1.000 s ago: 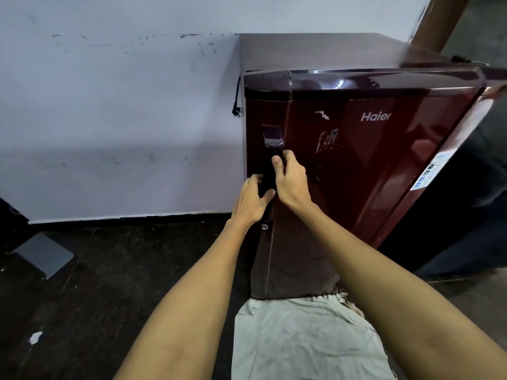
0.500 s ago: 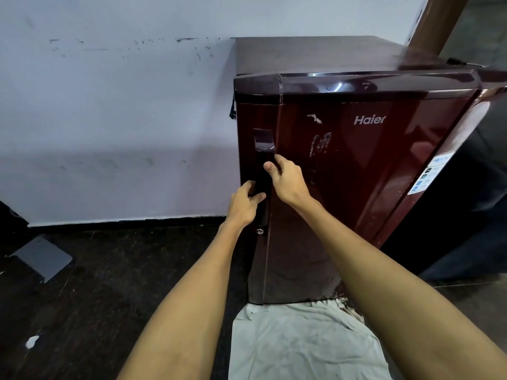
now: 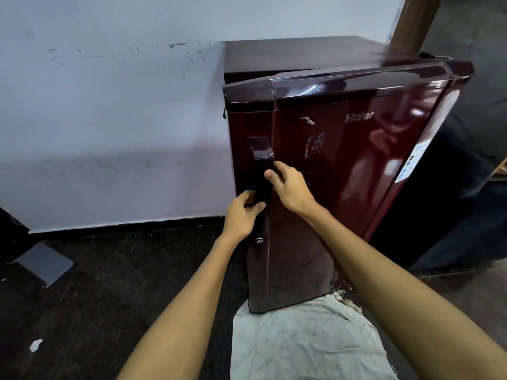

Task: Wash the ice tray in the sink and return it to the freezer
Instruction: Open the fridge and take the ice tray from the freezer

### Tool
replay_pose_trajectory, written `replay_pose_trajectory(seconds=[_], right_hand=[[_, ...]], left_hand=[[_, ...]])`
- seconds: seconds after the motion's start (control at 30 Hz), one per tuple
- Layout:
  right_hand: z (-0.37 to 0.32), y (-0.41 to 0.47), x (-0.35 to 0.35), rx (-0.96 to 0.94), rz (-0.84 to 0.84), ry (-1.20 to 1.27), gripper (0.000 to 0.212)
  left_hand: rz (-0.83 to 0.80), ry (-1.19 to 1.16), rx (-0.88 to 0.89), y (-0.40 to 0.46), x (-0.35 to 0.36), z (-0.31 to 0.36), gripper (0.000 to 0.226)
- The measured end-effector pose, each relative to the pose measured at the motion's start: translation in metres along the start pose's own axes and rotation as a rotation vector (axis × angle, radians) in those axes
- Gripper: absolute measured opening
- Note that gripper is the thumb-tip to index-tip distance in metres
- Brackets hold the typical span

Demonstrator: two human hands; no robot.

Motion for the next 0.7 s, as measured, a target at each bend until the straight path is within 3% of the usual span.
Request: replay_pose_trajectory(seconds=[0.17, 0.27, 0.37, 0.47, 0.7], right_hand=[[0.015, -0.054, -0.016, -0.02, 0.076, 0.018, 0.04], [0.025, -0.088, -0.029, -0.024, 0.12, 0.044, 0.018], [0.036, -0.123, -0.038, -0.04, 0.172, 0.088, 0.041], [0.044, -0.163, -0.05, -0.028, 0.208, 0.148, 0.049], [0.072, -0.231, -0.081, -0.032, 0.322, 0.266, 0.057]], left_hand=[[-0.012, -0.048, 0.072, -0.051, 0.015, 0.02, 0.041], [0.01, -0.038, 0.095, -0.084, 0.023, 0.025, 0.033], [0.143, 0.015, 0.128, -0.118, 0.026, 0.033, 0.026], [0.257, 0.014, 0.082, -0.145, 0.027, 0.042, 0.033], [0.156, -0.025, -0.041, -0.182, 0.059, 0.064, 0.075]])
Point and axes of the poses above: each hand's wrist, its own y-axis towards the middle knuckle, its own x-axis out of the palm, z = x × y, the point moved 3 cm from there along y, towards the middle knuckle, and after that the axes turned 14 degrees about x, right-handed, at the moved point
